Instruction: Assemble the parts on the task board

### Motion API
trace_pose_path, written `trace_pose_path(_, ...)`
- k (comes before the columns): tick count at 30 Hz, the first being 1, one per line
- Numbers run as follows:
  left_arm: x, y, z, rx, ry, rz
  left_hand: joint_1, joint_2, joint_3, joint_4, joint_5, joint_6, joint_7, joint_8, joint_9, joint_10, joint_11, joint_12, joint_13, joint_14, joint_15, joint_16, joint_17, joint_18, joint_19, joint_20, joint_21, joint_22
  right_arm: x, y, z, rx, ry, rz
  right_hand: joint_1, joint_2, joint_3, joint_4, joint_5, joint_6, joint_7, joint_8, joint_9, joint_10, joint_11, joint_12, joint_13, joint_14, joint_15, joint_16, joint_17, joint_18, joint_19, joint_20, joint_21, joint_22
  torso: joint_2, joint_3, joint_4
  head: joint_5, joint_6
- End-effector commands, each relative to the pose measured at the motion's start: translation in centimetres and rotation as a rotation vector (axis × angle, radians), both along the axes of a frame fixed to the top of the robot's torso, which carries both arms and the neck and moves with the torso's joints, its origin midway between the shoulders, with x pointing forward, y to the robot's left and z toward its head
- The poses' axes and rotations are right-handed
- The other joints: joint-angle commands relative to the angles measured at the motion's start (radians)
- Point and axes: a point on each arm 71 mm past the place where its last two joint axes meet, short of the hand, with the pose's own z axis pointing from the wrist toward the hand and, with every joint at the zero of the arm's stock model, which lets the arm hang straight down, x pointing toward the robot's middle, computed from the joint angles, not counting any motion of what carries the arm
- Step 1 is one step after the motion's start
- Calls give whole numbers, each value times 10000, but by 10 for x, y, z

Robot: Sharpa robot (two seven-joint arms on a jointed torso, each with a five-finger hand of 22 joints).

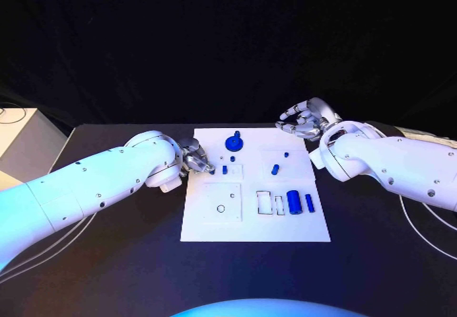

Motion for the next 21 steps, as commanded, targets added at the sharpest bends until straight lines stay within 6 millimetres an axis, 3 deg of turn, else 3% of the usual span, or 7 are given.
trace_pose_path(1,0,-1,-1,225,-54,-141,9,114,1734,-1809,40,35,-5,30,333,71,15,16,-9,879,-62,34,2129,-90,56,13,35,15,0,1,0,-61,-73,139,-79,-13,34,-1,43,-95,0,68,9,416,15,-27,2048,968,-39,-46,2247,95,476,-33,-48,1304,-2,-2,3,-10,-12)
trace_pose_path(21,-1,-4,-2,596,-84,-442,-11,103,1754,-1835,61,51,-10,32,332,79,8,8,-17,883,-67,38,2138,-88,53,8,32,7,0,1,0,-63,-66,138,-79,-13,34,-1,43,-95,0,68,9,416,15,-27,2048,968,-39,-46,2247,95,476,-33,-48,1304,-4,1,6,-17,-58)
